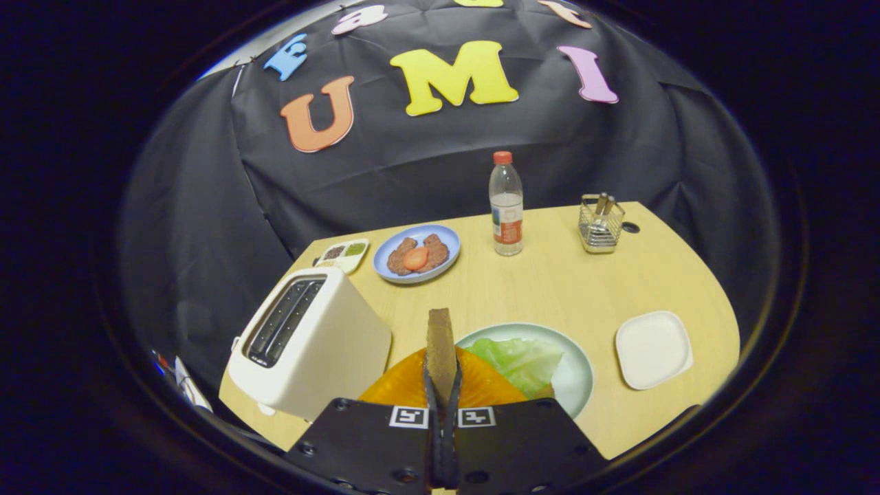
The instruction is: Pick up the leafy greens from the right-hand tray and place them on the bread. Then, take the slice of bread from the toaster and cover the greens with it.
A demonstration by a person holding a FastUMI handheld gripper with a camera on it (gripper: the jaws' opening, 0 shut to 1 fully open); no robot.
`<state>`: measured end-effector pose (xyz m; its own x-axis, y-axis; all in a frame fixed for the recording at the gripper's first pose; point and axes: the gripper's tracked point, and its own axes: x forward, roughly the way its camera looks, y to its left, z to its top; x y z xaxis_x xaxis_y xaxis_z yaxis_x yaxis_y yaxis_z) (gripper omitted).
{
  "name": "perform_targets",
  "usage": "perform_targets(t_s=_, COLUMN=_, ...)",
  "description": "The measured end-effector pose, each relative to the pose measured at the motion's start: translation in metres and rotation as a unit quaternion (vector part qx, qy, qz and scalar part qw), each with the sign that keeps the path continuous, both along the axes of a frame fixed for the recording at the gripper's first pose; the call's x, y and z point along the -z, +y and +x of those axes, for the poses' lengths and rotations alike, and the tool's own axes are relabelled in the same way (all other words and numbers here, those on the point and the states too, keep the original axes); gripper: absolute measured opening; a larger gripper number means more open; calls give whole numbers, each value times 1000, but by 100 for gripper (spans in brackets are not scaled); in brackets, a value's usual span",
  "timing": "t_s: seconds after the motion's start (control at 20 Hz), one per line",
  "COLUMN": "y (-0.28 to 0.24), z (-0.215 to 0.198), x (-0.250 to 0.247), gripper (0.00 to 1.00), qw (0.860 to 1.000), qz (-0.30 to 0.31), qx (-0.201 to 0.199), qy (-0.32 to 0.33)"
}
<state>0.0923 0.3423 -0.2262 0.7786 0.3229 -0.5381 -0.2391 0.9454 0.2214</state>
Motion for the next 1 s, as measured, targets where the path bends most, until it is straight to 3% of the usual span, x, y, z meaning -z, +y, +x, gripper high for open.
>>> perform_targets(t_s=0.25, y=-1, z=6, x=14, gripper=1, qw=1000, qz=9, qx=-12, qy=-2)
perform_targets(t_s=0.55, y=-27, z=9, x=28, gripper=22, qw=1000, qz=-12, qx=8, qy=11)
perform_targets(t_s=0.7, y=-44, z=14, x=26, gripper=48, qw=999, qz=-29, qx=16, qy=0)
perform_targets(t_s=0.85, y=-57, z=21, x=12, gripper=80, qw=999, qz=-35, qx=25, qy=-24)
perform_targets(t_s=1.0, y=-66, z=26, x=-9, gripper=90, qw=997, qz=-35, qx=33, qy=-59)
